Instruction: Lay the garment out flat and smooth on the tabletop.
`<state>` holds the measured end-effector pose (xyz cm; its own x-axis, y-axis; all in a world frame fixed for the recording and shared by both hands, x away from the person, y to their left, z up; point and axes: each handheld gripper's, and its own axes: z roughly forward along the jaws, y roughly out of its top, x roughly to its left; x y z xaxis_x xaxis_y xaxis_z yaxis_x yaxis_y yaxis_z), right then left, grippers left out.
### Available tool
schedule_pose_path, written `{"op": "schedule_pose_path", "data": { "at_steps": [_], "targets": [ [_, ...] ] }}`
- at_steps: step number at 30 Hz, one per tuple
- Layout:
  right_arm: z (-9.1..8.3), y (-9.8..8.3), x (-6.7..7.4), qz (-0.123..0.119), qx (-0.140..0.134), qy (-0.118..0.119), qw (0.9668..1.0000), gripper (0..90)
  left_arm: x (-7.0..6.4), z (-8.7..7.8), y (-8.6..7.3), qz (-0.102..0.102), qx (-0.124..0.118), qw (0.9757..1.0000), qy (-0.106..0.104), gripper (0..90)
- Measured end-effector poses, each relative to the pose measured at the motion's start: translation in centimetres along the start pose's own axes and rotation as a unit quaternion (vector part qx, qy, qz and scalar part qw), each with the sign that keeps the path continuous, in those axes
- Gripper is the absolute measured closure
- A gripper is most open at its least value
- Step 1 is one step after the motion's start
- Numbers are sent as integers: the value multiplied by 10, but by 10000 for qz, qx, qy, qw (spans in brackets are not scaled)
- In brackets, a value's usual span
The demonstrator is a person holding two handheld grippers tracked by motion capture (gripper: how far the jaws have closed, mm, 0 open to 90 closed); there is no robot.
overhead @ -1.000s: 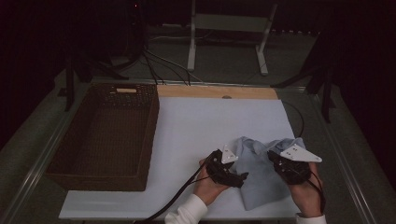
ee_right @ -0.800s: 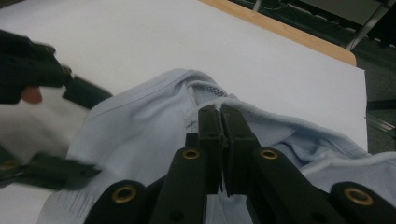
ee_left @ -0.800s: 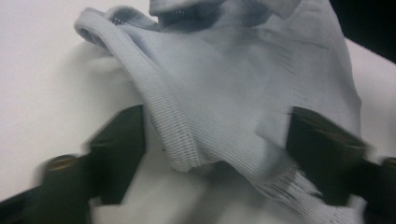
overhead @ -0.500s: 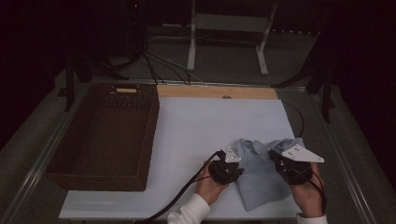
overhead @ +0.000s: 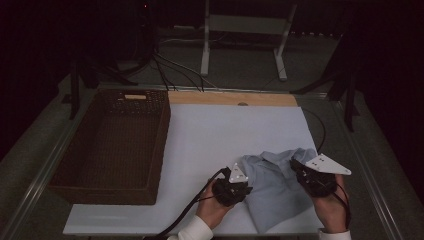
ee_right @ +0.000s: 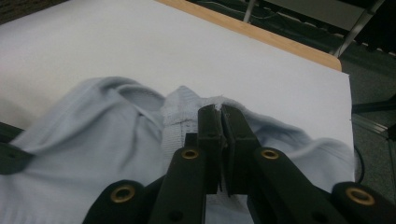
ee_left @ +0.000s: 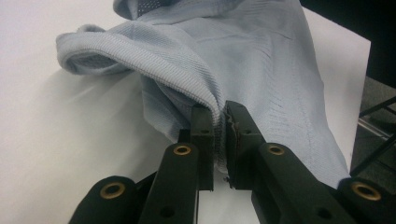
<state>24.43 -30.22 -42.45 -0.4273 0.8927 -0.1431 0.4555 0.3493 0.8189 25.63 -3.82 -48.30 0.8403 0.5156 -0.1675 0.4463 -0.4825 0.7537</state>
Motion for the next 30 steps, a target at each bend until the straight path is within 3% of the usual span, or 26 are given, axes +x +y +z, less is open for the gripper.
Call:
{"op": "schedule_pose_path", "data": {
  "at_steps": [8,21,26,30],
  "targets": [
    [2,0,3,-14,22,60,10000,869,7,-29,-13,84,-15,9997,234,838],
    [3,4,8,40,-87,206,9997,870,35,-72,-29,-96,-157,9970,746,838],
    [2,7,9,93,-167,241,9995,869,50,-86,-34,-330,-295,9925,1136,839],
    [0,16,13,-5,-250,219,9994,869,56,-94,-34,-450,-424,9865,1515,840]
  ]
}}
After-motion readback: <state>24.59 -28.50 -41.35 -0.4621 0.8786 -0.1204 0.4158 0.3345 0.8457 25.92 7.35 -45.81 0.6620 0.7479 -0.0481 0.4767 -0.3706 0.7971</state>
